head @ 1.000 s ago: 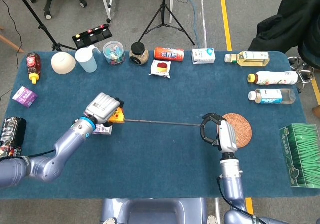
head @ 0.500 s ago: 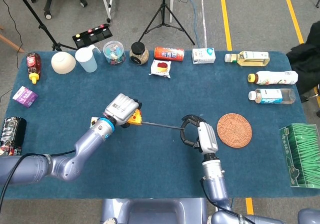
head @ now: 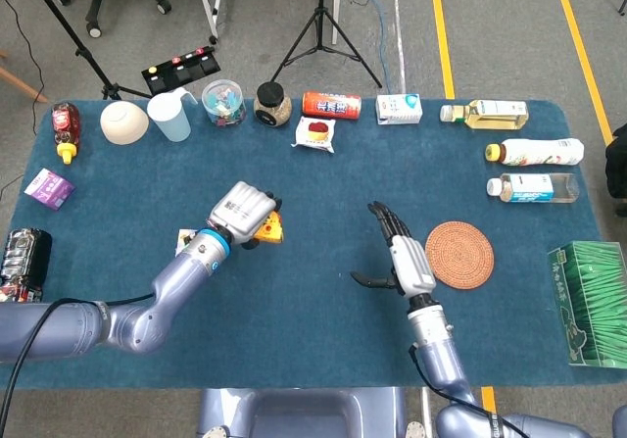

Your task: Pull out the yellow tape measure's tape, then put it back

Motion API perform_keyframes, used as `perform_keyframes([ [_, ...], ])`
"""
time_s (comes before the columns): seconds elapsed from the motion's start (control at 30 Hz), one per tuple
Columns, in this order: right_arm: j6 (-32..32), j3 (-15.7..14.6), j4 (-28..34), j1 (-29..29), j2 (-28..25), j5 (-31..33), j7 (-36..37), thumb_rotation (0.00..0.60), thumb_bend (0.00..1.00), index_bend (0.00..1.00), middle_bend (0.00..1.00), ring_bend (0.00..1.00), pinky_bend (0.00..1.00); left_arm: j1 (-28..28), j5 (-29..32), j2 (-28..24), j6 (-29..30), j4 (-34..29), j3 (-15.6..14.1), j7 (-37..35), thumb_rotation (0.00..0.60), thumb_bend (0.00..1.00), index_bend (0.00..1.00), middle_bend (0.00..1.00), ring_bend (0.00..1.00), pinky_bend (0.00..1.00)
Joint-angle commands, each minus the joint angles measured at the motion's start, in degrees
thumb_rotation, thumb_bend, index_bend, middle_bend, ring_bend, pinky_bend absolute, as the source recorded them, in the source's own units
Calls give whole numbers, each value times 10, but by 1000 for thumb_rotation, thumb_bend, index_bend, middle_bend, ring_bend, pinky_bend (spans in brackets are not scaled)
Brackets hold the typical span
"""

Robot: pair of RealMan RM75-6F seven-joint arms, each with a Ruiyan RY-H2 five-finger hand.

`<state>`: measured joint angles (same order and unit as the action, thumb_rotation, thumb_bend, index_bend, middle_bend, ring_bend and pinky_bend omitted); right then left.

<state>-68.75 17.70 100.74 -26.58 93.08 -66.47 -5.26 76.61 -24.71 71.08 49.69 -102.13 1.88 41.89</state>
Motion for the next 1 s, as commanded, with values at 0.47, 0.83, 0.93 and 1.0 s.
perform_keyframes([
  [0.47, 7, -11, -13, 3, -46, -12, 9, 600, 174, 0, 37, 0, 69, -61, -63, -78, 5, -36, -50, -31, 600, 349, 543, 382, 421, 477],
  [0.83, 12, -16, -25, -3, -49, -8, 15, 600, 174, 0, 39, 0, 69, -130, -119, -87, -15, -6, -86, -84, 600, 332, 543, 382, 421, 448],
  [0.93, 10, -19, -26, -2, -49, -8, 15, 600, 174, 0, 40, 1, 69, -142, -126, -80, -20, 7, -88, -93, 600, 330, 543, 382, 421, 445],
  [1.0, 8, -20, -25, -2, -50, -8, 16, 600, 174, 0, 41, 3, 69, -147, -130, -73, -23, 15, -88, -95, 600, 328, 544, 382, 418, 441],
])
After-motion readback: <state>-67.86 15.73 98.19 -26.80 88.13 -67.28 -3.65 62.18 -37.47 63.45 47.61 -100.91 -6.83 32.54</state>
